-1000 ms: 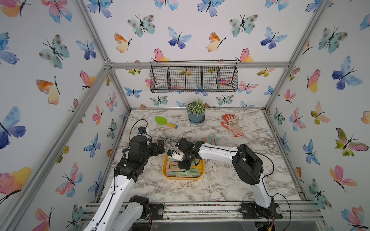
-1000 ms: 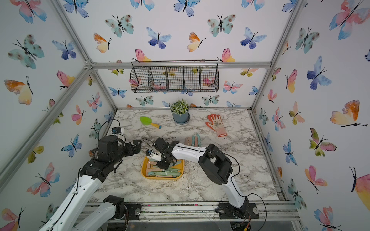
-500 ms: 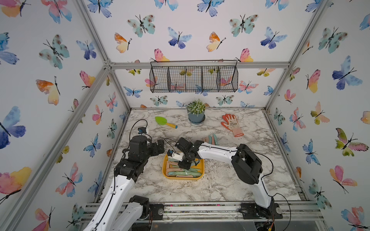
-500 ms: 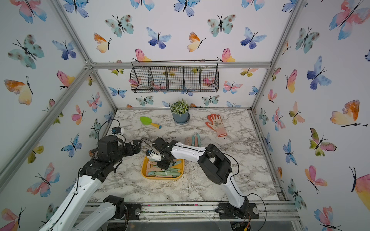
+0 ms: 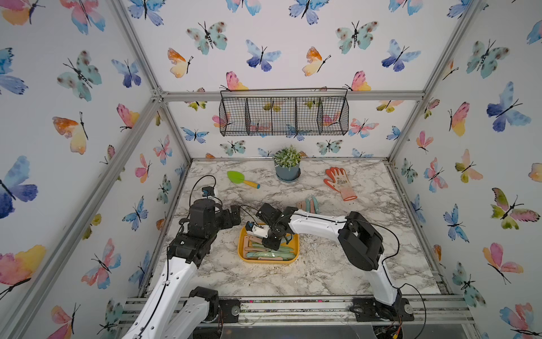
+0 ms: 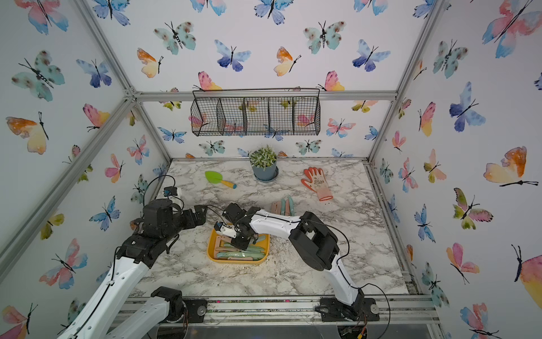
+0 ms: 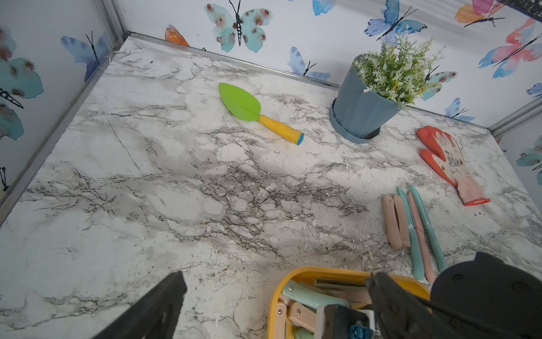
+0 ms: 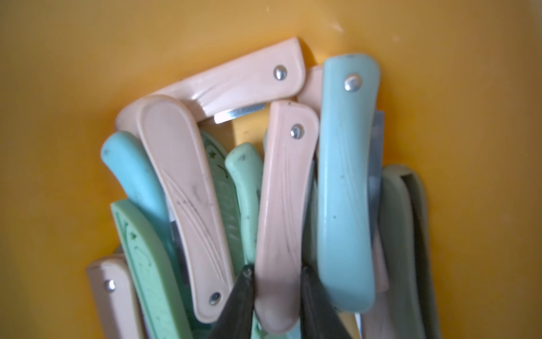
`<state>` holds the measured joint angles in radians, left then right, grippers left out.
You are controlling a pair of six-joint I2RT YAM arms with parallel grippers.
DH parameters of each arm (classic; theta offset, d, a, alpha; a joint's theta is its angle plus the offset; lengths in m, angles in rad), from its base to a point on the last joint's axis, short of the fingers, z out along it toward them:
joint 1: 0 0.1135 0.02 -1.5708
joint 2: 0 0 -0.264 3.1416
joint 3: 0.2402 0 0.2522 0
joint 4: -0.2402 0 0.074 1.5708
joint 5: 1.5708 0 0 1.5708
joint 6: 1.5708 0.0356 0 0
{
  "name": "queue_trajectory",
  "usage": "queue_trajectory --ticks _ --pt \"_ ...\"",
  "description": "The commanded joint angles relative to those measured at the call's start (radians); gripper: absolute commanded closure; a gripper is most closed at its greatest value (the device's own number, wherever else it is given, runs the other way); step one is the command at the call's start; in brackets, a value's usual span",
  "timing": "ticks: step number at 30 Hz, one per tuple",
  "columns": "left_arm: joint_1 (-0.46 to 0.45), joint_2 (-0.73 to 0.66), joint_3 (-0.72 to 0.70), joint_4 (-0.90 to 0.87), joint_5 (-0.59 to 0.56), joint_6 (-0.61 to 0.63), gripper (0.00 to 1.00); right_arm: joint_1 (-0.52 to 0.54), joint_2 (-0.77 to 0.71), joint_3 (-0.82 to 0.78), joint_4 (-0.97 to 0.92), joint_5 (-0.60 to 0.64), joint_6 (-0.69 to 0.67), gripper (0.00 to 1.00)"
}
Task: Take the fruit knife out of the storage box
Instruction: Pick up the fruit knife from the storage box.
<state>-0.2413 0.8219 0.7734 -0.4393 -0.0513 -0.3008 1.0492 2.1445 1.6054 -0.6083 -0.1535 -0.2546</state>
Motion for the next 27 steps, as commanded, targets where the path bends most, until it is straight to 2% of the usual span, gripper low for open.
queue_trajectory --ticks 1,10,20,24,27 --pt "0.005 -0.015 0.009 -0.009 -0.014 -0.008 0.02 0.008 -0.037 -0.007 -0.004 0.008 0.009 0.75" --pt "0.005 -0.017 0.009 -0.009 -0.012 -0.009 0.02 0.008 -0.105 -0.028 0.009 -0.008 0.019 0.76" --pt "0.005 -0.028 0.006 -0.003 0.015 -0.008 0.02 0.008 -0.168 -0.065 0.010 0.055 0.041 0.77" --pt "0.004 -0.030 0.010 -0.020 0.062 -0.006 0.02 0.008 -0.188 -0.072 0.007 0.079 0.053 0.77" --pt "0.004 -0.036 0.015 -0.042 0.167 0.012 0.02 0.003 -0.203 -0.079 0.003 0.092 0.065 0.77"
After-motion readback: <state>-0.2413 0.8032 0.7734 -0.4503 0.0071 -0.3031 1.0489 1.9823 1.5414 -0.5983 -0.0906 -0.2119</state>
